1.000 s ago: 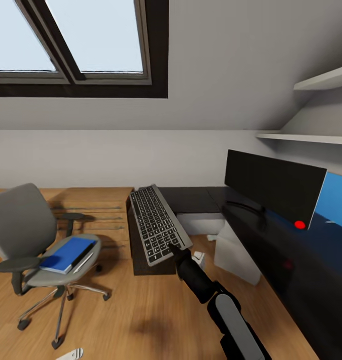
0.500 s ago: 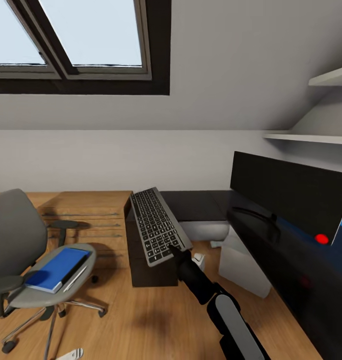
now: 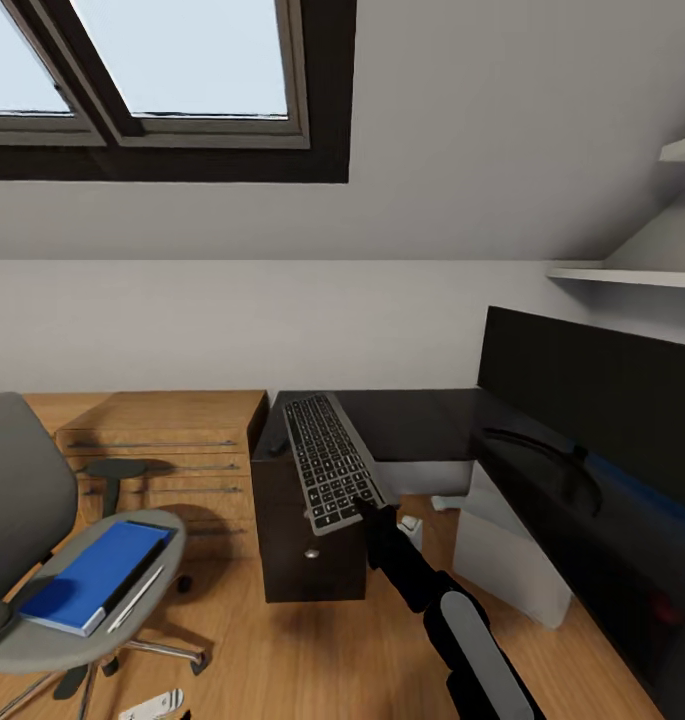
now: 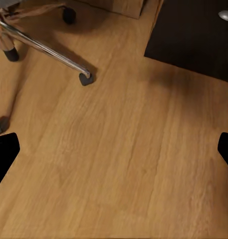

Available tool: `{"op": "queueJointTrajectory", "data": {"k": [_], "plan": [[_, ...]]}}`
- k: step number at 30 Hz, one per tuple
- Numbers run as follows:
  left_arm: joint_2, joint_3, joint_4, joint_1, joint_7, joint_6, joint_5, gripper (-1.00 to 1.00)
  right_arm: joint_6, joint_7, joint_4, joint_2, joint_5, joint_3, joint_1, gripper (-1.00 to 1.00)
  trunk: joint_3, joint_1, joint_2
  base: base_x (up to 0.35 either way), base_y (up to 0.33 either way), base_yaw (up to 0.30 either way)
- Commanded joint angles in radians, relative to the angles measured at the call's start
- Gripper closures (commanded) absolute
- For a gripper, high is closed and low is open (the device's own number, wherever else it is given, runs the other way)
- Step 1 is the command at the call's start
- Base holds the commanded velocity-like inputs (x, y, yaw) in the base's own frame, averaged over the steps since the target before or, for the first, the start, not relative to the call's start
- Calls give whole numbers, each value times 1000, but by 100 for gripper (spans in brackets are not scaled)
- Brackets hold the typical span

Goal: In the bedroom, organize the workspace by keeping the computer under the desk, ensuring the monitor is on the desk, placing the keyboard on the desk next to the monitor, placing the mouse on the desk next to the keyboard, moving the folder from the swivel chair onto the desk next to the mouse, stacking the notebook on top of the folder with the pen on top of the notebook, and positioning the swivel chair next to the desk.

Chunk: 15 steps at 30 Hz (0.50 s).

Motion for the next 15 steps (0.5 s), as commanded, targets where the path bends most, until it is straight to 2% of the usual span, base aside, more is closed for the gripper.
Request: {"op": "queueJointTrajectory", "data": {"k": [1, 2, 4, 5, 11, 15], "plan": [[-1, -10, 6, 0, 2, -29, 10, -100, 1, -2, 1, 0, -14, -3, -1, 100, -1, 1, -1, 329, 89, 0], [-1, -36, 12, 0, 2, -53, 11, -100, -1, -2, 3, 0, -14, -5, -1, 100, -1, 1, -1, 328, 89, 0], [-4, -63, 24, 0, 2, -62, 12, -100, -17, -2, 3, 0, -14, -6, -1, 100, -1, 1, -1, 328, 89, 0], [-15, -97, 35, 0, 2, -68, 12, -100, -48, -2, 4, 0, -14, -6, -1, 100, -1, 1, -1, 329, 89, 0], [-21, -110, 32, 0, 1, -73, 13, -100, -63, -1, 5, 1, -14, -6, -1, 100, -1, 1, -1, 328, 89, 0], [-23, -112, -11, -1, 0, -74, 13, -100, -75, -2, 9, 2, -14, -6, -1, 100, -1, 1, -1, 329, 92, 0]]}}
